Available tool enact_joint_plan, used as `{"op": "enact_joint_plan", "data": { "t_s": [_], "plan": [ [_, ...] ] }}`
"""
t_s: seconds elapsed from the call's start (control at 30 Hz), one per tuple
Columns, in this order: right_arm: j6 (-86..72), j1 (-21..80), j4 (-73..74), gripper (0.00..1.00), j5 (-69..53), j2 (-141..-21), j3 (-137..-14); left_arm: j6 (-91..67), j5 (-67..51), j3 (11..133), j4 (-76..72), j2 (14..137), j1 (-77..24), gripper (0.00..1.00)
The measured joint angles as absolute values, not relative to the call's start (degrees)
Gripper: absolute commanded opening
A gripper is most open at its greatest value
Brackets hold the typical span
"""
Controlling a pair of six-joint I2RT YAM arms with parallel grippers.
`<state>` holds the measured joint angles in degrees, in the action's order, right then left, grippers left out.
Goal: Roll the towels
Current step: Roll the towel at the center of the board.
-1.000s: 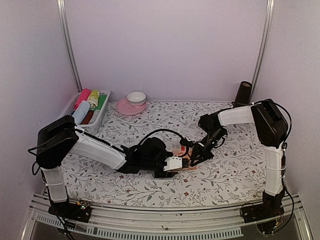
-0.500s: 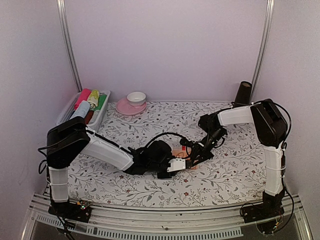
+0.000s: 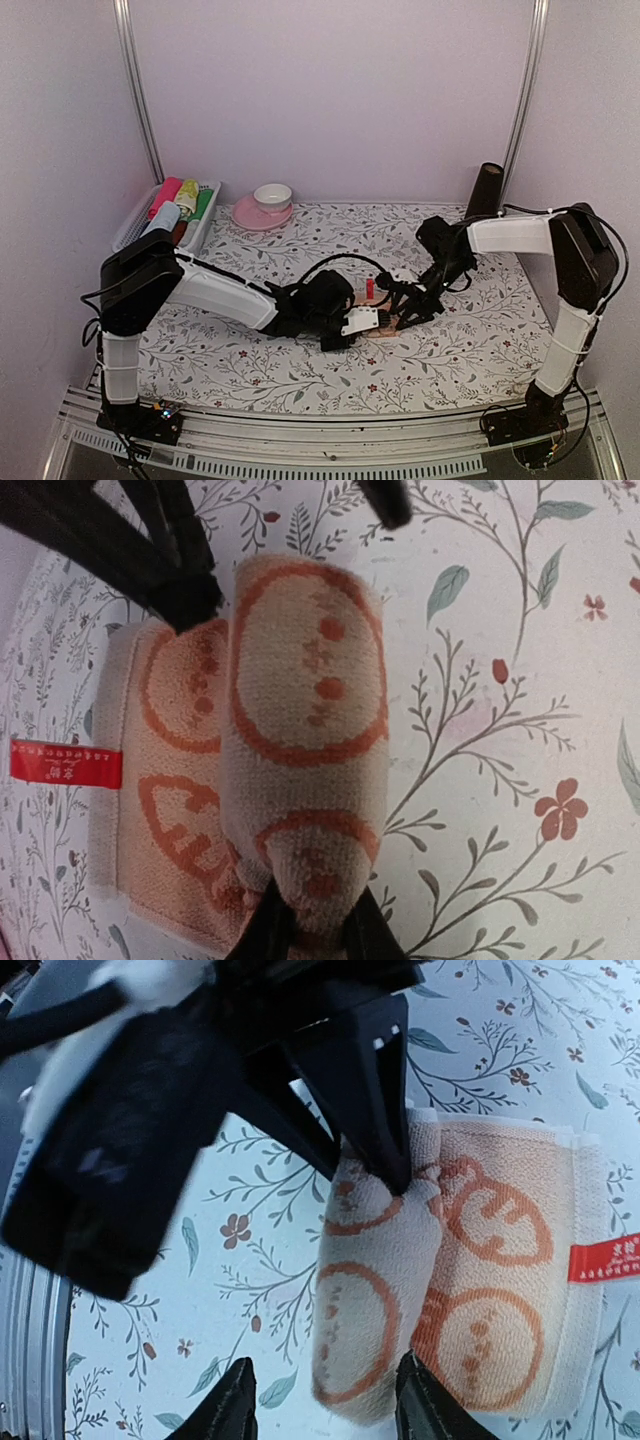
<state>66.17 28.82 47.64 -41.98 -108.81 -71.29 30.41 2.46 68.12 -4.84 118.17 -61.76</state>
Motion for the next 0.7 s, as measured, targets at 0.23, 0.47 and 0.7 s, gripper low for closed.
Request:
{"op": "enact_joint_plan", "data": {
  "t_s": [0.23,0.47,0.7],
  "plan": [
    [70.2,28.6,32.8,0.59,-38.8,-93.8,-55.7,25.6,-3.8,76.6,6.9,120.4,-59.8,0.18],
    [72.1,29.3,22.3,0.59,-35.8,-92.4,-50.7,21.9,-12.5,84.5,16.6,123.4,-57.3,0.20],
    [72.9,32.0,19.1,0.55,-34.7,-92.9,-50.0,18.5,-20.7,86.8,20.6,124.4,-53.8,0.21]
  ]
}}
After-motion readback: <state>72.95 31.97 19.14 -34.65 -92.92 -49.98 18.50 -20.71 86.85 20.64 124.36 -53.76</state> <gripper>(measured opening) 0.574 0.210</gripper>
